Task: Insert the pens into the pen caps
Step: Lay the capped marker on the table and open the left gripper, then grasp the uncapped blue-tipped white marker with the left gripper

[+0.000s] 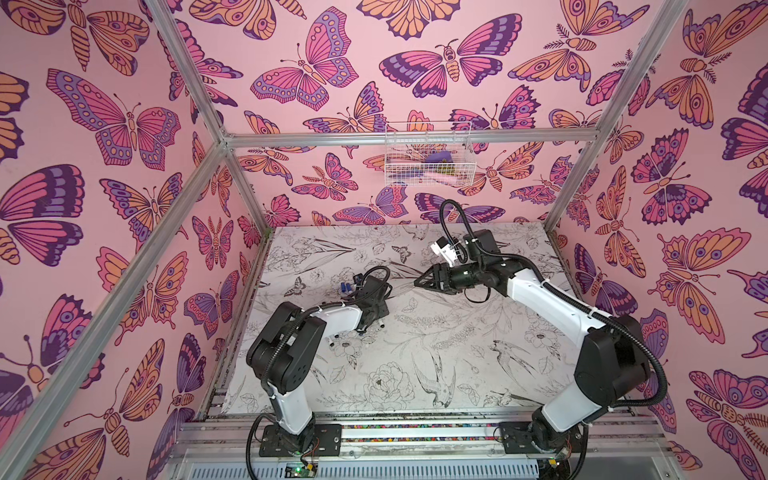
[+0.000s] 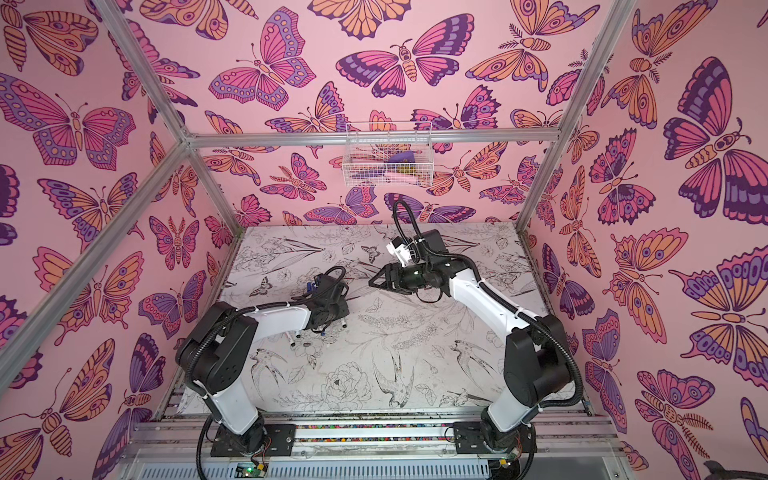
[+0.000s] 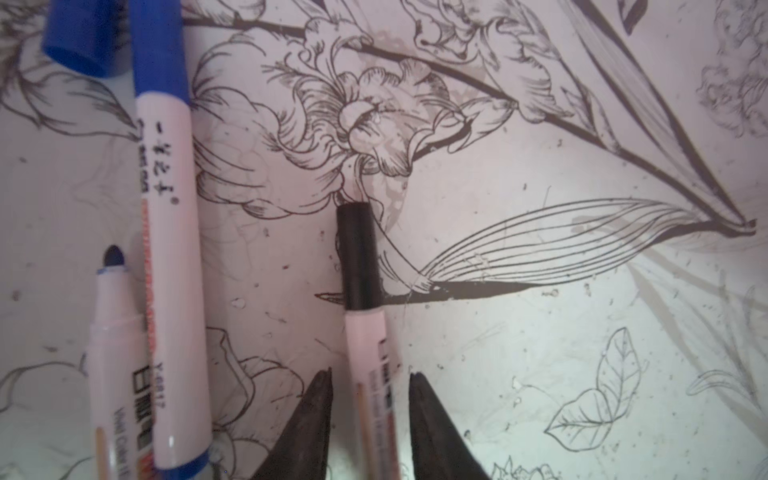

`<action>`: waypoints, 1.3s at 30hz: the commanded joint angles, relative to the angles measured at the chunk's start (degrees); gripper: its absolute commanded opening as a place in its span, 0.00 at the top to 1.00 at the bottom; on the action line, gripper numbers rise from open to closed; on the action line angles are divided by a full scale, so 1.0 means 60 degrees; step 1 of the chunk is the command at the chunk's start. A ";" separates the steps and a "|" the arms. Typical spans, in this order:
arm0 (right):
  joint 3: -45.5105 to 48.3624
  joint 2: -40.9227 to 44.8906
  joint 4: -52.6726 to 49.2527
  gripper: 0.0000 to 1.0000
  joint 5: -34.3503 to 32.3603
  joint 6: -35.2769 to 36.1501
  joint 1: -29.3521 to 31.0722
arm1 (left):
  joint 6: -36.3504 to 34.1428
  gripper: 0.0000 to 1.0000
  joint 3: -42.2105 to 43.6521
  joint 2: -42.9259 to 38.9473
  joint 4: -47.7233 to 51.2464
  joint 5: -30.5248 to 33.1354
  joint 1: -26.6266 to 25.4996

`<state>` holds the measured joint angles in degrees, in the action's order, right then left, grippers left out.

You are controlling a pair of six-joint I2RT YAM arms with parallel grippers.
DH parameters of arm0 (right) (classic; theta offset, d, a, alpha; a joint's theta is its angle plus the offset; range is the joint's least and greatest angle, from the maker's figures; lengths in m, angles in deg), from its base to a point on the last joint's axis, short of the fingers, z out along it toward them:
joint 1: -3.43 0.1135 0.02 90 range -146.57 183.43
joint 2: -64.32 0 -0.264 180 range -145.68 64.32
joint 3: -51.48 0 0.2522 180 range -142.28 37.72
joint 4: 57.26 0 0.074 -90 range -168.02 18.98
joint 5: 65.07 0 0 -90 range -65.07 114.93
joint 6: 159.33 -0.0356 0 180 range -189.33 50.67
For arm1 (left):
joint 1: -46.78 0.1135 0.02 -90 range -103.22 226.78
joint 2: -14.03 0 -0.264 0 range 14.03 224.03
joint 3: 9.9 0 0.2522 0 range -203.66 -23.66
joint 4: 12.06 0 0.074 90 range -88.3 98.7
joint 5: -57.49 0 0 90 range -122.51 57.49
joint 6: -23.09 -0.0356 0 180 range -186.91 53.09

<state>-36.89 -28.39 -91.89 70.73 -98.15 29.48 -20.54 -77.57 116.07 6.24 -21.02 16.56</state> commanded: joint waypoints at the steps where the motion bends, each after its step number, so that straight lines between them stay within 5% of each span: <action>1: -0.0163 0.0289 -0.0287 0.37 -0.0173 0.0377 -0.0019 | 0.0061 0.59 -0.0016 0.0220 0.1086 0.0239 0.0078; 18: -0.0095 0.0146 -0.0201 0.41 0.0099 0.0423 -0.0004 | -0.1023 0.50 0.0330 -0.2540 0.2653 0.0530 0.0062; 39: -0.0366 0.0122 -0.0649 0.45 0.0027 0.0630 -0.0004 | -0.0763 0.64 0.0753 -0.1036 0.3007 -0.0084 0.0777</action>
<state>-36.91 -27.88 -94.75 70.82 -95.86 29.50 -24.45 -73.35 108.25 22.85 -21.57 20.65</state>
